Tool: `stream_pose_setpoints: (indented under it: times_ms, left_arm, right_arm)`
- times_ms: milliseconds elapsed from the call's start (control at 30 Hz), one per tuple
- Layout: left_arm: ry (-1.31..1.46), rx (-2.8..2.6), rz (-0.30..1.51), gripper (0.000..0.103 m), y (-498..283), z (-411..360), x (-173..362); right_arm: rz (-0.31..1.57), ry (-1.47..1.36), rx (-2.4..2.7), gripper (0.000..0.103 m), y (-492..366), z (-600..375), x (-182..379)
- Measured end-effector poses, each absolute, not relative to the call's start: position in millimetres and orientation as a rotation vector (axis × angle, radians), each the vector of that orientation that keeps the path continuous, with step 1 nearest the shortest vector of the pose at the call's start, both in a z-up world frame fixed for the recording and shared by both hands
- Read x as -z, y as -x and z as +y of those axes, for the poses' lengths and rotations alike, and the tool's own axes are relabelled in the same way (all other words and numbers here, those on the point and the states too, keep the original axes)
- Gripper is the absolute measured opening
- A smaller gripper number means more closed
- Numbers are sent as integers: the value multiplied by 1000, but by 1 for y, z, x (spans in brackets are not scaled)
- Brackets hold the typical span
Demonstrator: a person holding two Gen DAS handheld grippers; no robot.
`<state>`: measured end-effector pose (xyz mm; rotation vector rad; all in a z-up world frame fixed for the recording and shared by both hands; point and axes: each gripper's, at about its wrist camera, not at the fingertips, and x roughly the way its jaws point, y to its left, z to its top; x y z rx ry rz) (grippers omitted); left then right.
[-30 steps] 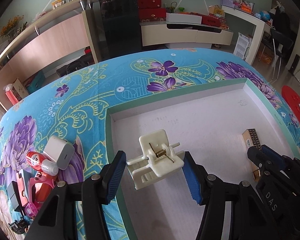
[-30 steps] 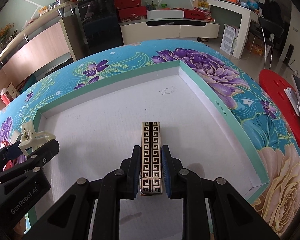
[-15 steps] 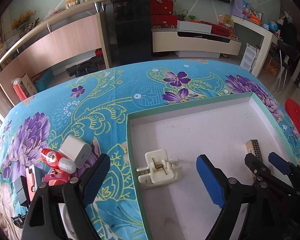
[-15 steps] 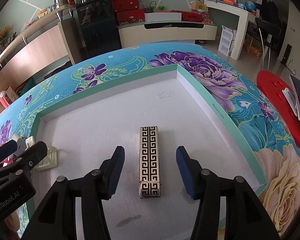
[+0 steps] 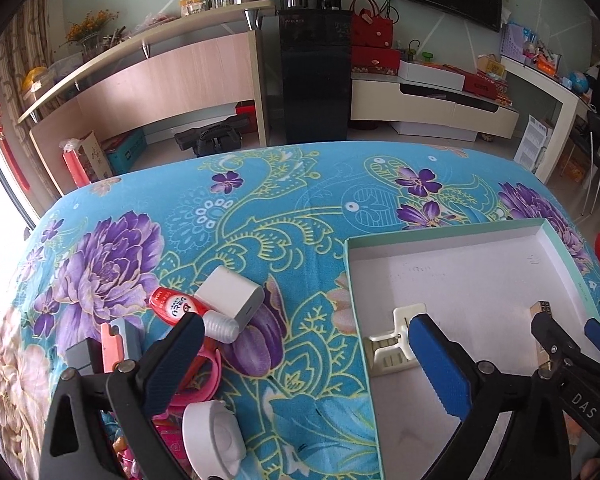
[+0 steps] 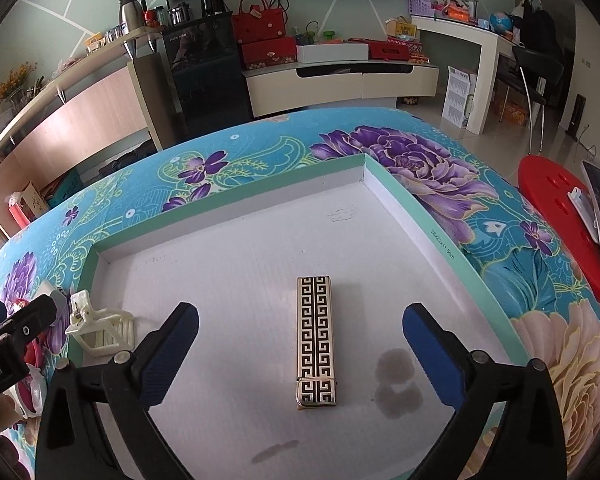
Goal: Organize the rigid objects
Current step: 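Carry the bar and clip into the white tray and open both tools, then move both tools back over the pile of items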
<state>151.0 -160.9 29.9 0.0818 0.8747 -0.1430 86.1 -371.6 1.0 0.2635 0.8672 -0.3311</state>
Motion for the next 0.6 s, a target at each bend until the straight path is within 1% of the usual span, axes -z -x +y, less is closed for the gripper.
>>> stream_pose_setpoints:
  times_ms: [400, 600]
  left_arm:
    - [8, 82, 863, 103, -129, -121, -32]
    - [19, 35, 846, 103, -115, -97, -37]
  right_arm:
    - [826, -226, 333, 103, -87, -360, -13]
    - [750, -300, 269, 102, -84, -348, -31]
